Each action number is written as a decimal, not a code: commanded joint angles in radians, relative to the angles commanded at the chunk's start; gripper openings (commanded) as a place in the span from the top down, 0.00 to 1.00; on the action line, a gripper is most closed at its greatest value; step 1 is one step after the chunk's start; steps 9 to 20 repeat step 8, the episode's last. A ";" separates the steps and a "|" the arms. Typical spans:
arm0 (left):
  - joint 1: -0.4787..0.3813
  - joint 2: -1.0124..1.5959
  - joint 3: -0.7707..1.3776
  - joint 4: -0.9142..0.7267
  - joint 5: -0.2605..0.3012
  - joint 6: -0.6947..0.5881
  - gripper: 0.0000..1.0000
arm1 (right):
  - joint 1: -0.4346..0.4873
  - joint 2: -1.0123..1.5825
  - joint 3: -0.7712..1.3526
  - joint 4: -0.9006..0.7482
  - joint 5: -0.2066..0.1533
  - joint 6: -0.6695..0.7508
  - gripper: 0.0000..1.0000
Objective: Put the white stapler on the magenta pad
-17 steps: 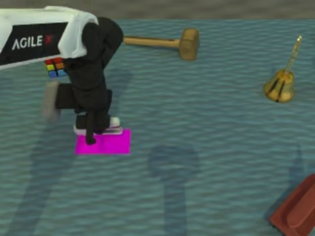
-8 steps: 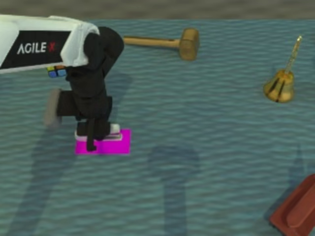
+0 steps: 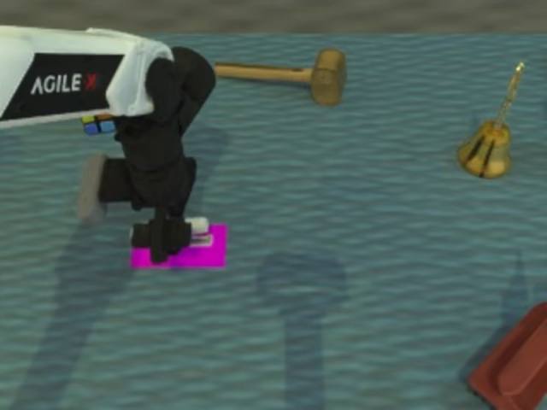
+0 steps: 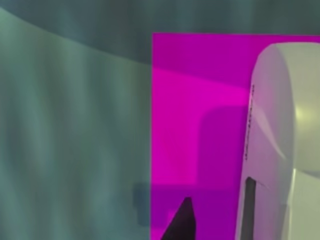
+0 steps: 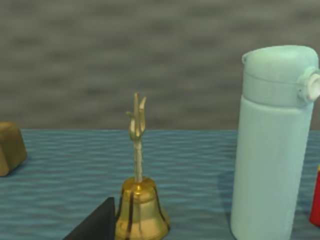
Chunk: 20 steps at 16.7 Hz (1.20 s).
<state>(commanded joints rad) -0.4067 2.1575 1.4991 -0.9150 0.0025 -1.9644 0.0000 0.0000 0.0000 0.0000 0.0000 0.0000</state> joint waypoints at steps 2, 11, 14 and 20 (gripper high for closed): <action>0.000 0.000 0.000 0.000 0.000 0.000 0.02 | 0.000 0.000 0.000 0.000 0.000 0.000 0.00; 0.000 0.000 0.000 0.000 0.000 0.000 0.00 | 0.000 0.000 0.000 0.000 0.000 0.000 0.00; 0.000 0.000 0.000 0.000 0.000 0.000 0.00 | 0.000 0.000 0.000 0.000 0.000 0.000 0.00; 0.000 0.000 0.000 0.000 0.000 0.000 0.00 | 0.000 0.000 0.000 0.000 0.000 0.000 0.00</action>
